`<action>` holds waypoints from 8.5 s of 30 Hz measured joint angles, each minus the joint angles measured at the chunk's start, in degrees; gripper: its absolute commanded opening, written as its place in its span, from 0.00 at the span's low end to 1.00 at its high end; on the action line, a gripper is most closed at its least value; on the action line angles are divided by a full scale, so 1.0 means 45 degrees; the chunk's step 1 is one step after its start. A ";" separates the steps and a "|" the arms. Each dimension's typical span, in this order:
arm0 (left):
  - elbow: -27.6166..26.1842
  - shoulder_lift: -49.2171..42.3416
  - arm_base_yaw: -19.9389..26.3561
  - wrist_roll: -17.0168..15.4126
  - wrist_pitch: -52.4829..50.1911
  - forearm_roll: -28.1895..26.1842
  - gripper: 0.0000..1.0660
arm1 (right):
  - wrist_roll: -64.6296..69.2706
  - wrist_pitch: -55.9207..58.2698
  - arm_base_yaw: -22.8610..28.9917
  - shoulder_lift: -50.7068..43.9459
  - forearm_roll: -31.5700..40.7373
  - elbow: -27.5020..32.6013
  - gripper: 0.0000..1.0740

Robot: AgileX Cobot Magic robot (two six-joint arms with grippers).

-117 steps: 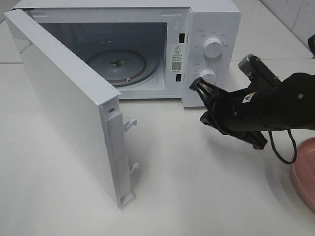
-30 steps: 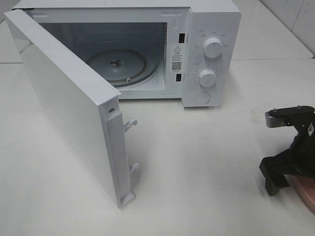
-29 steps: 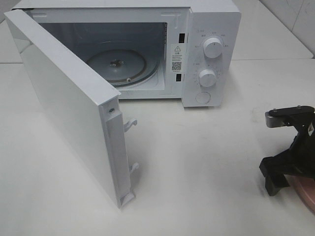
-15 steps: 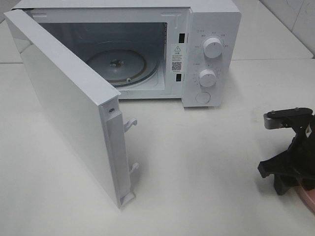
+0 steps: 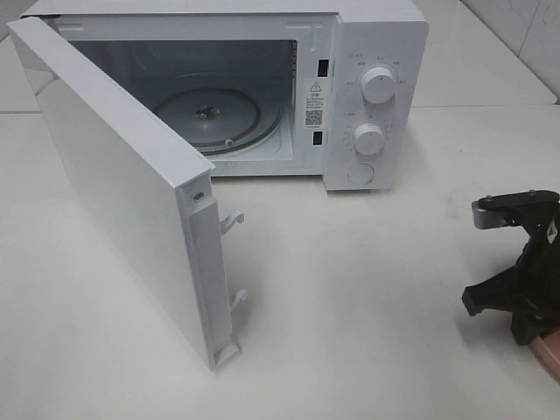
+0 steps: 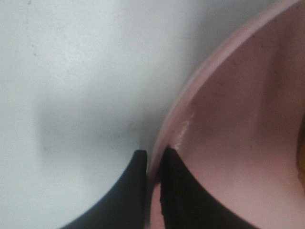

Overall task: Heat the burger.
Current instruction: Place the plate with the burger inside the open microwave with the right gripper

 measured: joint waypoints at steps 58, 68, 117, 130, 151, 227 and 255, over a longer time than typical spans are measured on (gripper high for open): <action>0.0000 0.0000 0.0000 0.0000 0.0000 0.0000 0.92 | 0.5844 0.5080 0.5042 -0.2317 -0.5513 -0.0013 0.00; 0.0000 0.0000 0.0000 0.0000 0.0000 0.0000 0.92 | 0.5462 0.5424 0.6672 -0.2788 -0.5488 -0.0013 0.00; 0.0000 0.0000 0.0000 0.0000 0.0000 0.0000 0.92 | -0.0013 0.3221 1.1586 -0.2788 -0.7245 0.0025 0.00; 0.0000 0.0000 0.0000 0.0000 0.0000 0.0000 0.92 | -0.2317 0.1961 1.1536 -0.2788 -0.7970 0.0038 0.00; 0.0000 0.0000 0.0000 0.0000 0.0000 0.0000 0.92 | -1.1077 -0.2355 0.7856 -0.2788 -0.5742 0.0089 0.00; 0.0000 0.0000 0.0000 0.0000 0.0000 0.0000 0.92 | -2.5223 -0.0929 0.5882 0.0611 0.3654 -0.5564 0.00; 0.0000 0.0000 0.0000 0.0000 0.0000 0.0000 0.92 | -2.3440 0.0280 0.5908 0.3438 0.3501 -0.9728 0.00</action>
